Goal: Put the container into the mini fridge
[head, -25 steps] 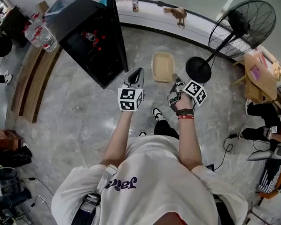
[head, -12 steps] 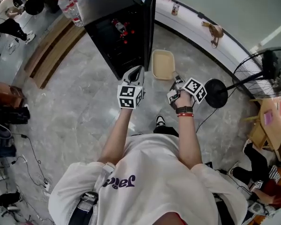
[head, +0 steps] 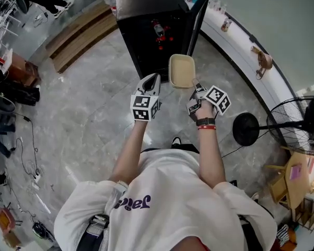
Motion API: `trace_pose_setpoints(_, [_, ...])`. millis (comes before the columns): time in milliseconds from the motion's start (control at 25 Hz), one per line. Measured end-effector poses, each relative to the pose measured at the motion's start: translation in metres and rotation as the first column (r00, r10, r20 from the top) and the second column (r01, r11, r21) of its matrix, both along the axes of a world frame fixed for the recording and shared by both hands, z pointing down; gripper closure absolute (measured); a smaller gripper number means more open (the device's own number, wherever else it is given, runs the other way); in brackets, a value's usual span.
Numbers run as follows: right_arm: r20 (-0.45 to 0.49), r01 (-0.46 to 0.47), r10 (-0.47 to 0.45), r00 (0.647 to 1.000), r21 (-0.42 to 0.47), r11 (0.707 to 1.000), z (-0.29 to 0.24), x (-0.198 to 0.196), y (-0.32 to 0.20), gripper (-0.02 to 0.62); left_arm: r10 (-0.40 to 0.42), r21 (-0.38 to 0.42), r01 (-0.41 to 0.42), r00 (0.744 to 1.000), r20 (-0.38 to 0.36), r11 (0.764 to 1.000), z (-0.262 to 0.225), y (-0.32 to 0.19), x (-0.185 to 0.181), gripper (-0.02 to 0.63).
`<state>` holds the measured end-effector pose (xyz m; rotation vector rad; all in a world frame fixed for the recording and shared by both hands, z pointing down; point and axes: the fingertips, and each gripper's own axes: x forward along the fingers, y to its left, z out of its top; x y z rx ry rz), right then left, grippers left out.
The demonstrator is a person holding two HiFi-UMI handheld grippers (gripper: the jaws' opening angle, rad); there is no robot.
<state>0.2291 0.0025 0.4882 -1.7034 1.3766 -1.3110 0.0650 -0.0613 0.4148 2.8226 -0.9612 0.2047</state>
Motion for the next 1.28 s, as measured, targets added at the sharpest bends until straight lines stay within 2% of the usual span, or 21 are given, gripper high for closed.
trace_pose_setpoints(200, [-0.004, 0.074, -0.074, 0.997, -0.01, 0.997, 0.005, 0.009, -0.013, 0.537, -0.09, -0.004, 0.09, 0.996, -0.011, 0.996, 0.004, -0.003, 0.005, 0.586])
trace_pose_setpoints(480, [0.018, 0.139, -0.139, 0.99, -0.015, 0.99, 0.019, 0.015, -0.03, 0.537, -0.208, -0.008, 0.208, 0.978, -0.029, 0.978, 0.016, -0.009, 0.0, 0.587])
trace_pose_setpoints(680, [0.018, 0.181, -0.181, 0.983, -0.018, 0.983, 0.027, 0.001, -0.062, 0.537, -0.247, 0.003, 0.247, 0.969, -0.015, 0.969, 0.02, -0.024, -0.01, 0.588])
trace_pose_setpoints(880, [0.011, 0.189, -0.189, 0.982, -0.022, 0.982, 0.043, -0.007, -0.116, 0.537, -0.253, 0.005, 0.253, 0.967, -0.021, 0.967, 0.032, -0.066, -0.013, 0.588])
trace_pose_setpoints(1280, [0.013, 0.186, -0.185, 0.983, -0.071, 0.98, 0.079, -0.026, -0.195, 0.537, -0.266, -0.058, 0.264, 0.964, -0.02, 0.963, 0.067, -0.144, -0.033, 0.588])
